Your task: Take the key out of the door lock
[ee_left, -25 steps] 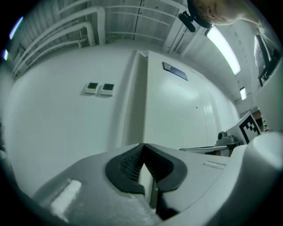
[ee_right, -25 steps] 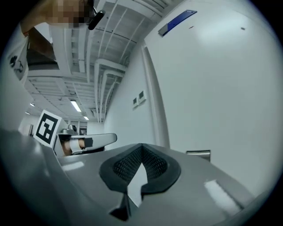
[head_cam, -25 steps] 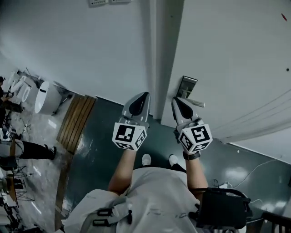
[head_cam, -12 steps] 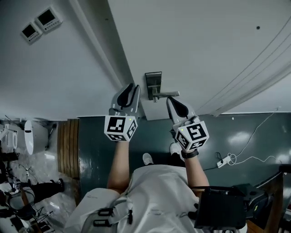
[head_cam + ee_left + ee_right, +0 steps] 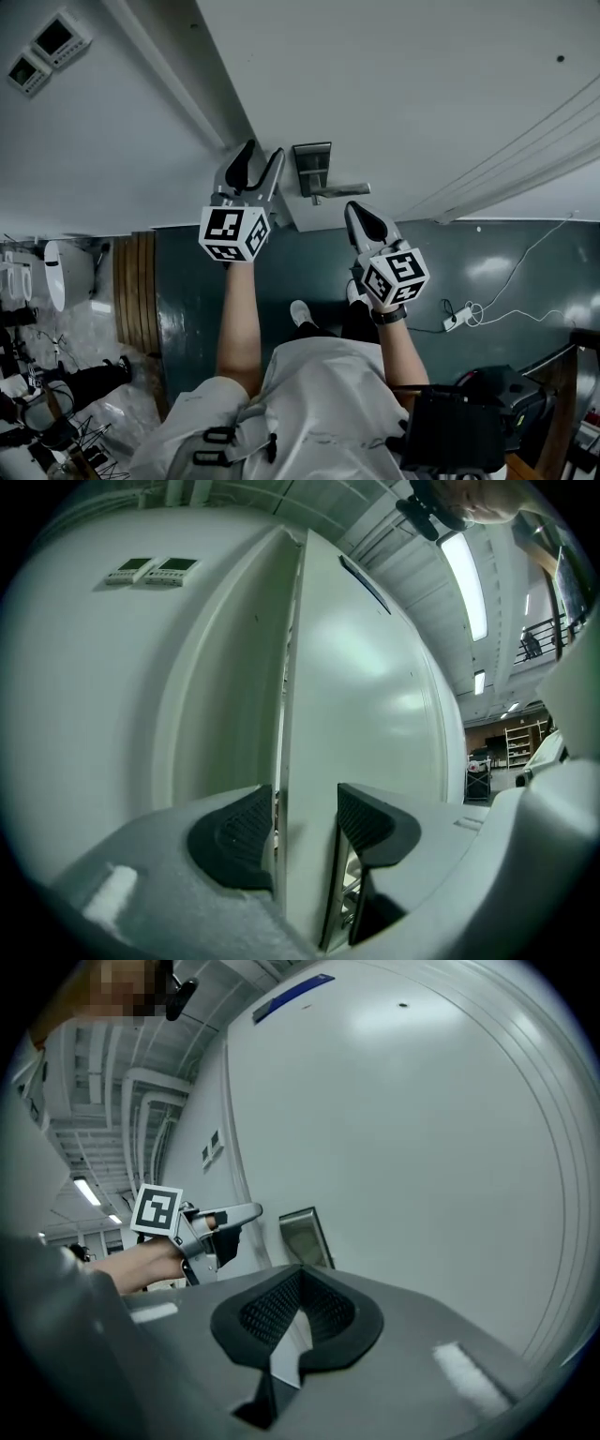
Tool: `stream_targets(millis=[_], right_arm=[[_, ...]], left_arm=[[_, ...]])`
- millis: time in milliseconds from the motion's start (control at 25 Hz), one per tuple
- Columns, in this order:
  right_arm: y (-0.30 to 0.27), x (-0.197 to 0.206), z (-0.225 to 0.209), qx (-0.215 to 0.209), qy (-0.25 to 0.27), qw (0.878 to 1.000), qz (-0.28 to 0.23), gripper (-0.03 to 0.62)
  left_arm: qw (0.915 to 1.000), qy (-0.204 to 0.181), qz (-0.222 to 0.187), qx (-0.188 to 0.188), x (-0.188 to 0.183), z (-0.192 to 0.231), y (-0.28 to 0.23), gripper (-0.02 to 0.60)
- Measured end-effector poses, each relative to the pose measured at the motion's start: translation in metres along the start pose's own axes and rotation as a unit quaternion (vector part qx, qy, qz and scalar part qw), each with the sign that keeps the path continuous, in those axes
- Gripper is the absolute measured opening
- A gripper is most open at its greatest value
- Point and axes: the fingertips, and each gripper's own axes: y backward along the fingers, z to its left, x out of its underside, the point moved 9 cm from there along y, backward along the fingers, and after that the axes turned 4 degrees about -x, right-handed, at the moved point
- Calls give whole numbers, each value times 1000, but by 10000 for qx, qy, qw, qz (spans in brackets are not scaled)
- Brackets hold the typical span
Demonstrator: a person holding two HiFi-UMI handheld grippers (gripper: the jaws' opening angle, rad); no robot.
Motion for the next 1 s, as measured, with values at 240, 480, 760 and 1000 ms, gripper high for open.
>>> stream_targets(millis=[240,480,760,1000], right_arm=[[-19,55,-12,-298,-1122,9931,186,6],[-35,91,-31,-231,-1894,9806,453,8],[-68,132,-47,-724,-3550,9315,330,362],[-91,154,-61,-824,-4668,8803,-204,301]], left_arm=[[10000,23,42,-72,11,5,-5,110],[9999,7,145,62,9,8,-5,99],[10000,-17,75,21,9,6,-4,97],[10000,36,64,5,11,5,-3,97]])
